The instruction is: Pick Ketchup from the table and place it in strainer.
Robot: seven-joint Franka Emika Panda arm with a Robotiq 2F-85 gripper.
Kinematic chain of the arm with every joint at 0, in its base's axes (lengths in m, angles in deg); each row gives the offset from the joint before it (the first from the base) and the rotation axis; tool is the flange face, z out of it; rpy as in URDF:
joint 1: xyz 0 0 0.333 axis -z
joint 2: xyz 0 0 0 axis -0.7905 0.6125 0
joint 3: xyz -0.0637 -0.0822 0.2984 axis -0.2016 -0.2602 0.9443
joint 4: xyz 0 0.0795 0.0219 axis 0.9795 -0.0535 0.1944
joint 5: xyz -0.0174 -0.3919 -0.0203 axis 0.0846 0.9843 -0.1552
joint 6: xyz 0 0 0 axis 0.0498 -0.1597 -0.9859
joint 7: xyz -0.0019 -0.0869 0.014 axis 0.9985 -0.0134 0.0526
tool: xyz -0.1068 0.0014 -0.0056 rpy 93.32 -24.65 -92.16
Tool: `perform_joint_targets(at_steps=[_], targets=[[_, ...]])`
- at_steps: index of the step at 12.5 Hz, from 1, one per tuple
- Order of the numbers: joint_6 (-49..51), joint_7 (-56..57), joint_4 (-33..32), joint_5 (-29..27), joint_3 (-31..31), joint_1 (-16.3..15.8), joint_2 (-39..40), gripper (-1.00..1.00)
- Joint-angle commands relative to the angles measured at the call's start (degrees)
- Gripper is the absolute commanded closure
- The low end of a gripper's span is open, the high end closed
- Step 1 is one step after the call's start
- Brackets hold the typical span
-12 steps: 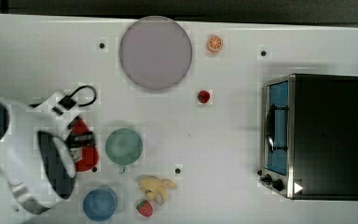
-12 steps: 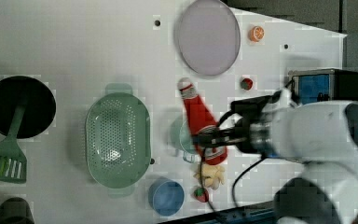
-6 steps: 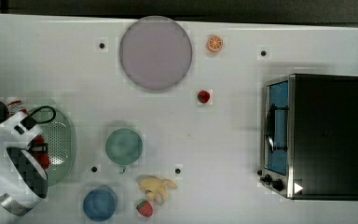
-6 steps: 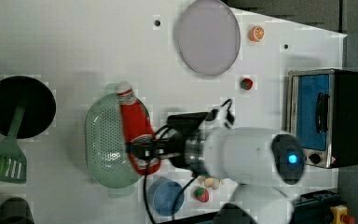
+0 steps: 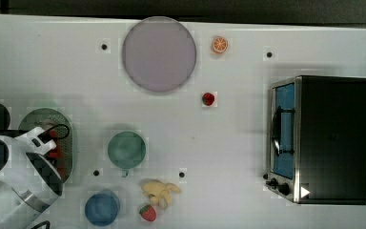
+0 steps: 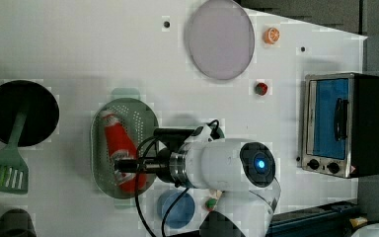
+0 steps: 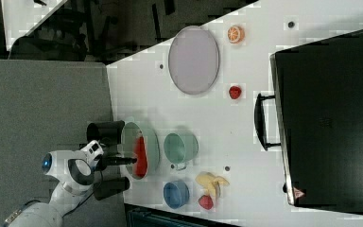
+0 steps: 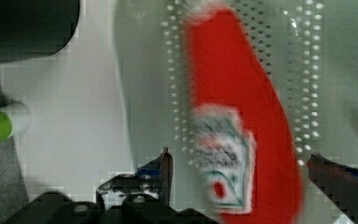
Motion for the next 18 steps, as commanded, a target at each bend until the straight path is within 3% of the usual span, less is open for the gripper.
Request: perform_joint_targets(at_steps=[1,6,10,15,18], targets=[[-0.7,-3.6,1.9,-0.5,-0.3,2.6,-5.6,-1.0],[2.3,-3.7,2.9,-1.7,-2.5,10.4,-16.9,-1.0],[19.3,-3.5,7.6,-1.7,-10.4,15.6,-25.1,-1.0],[41.0,-1.1,18.1,-2.0,-22.6,16.6,-29.4,-1.0],[49.8,-0.7,23.1,-4.1,-26.7,16.6,-29.7,-1.0]])
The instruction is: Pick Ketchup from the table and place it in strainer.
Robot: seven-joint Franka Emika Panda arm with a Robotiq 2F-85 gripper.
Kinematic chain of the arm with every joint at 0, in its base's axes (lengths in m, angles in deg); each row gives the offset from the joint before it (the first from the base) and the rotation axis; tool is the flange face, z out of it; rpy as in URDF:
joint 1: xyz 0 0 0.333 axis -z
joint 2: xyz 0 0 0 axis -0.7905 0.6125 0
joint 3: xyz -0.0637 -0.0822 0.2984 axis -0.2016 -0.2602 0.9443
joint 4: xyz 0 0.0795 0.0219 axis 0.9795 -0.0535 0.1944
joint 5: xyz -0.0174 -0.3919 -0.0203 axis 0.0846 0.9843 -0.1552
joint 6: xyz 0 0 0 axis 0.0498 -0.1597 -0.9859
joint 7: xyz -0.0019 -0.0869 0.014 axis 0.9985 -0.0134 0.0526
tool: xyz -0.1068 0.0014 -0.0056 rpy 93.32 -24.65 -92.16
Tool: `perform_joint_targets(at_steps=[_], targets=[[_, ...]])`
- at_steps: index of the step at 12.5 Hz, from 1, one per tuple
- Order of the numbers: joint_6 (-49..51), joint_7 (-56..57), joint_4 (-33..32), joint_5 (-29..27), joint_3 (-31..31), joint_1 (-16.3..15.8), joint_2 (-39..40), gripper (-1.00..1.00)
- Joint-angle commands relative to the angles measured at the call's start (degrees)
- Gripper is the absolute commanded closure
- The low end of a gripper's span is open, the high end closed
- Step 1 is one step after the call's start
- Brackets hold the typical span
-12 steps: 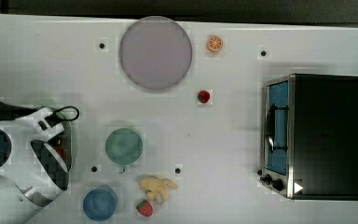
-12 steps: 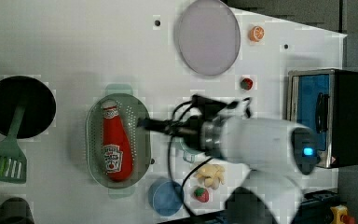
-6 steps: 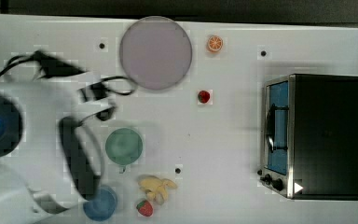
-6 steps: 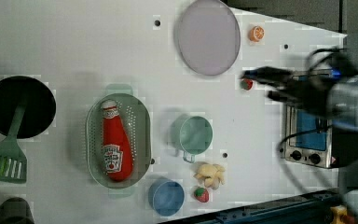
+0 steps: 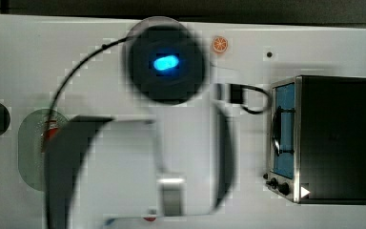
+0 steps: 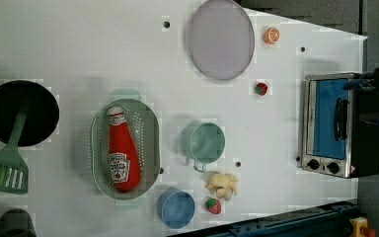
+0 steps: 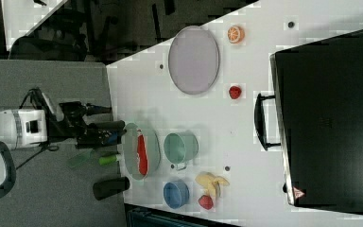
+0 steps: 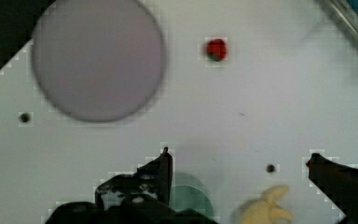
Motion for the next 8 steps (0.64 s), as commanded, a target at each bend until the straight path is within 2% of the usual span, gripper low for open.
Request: perform_joint_targets(at_steps=[1,8], targets=[[6.8,0.4,5.2,-0.6,-1.5,0.4,-1.2,-1.0],[6.7,0.4,5.4,-0.8,-4.0,0.4,-1.0,-1.0]])
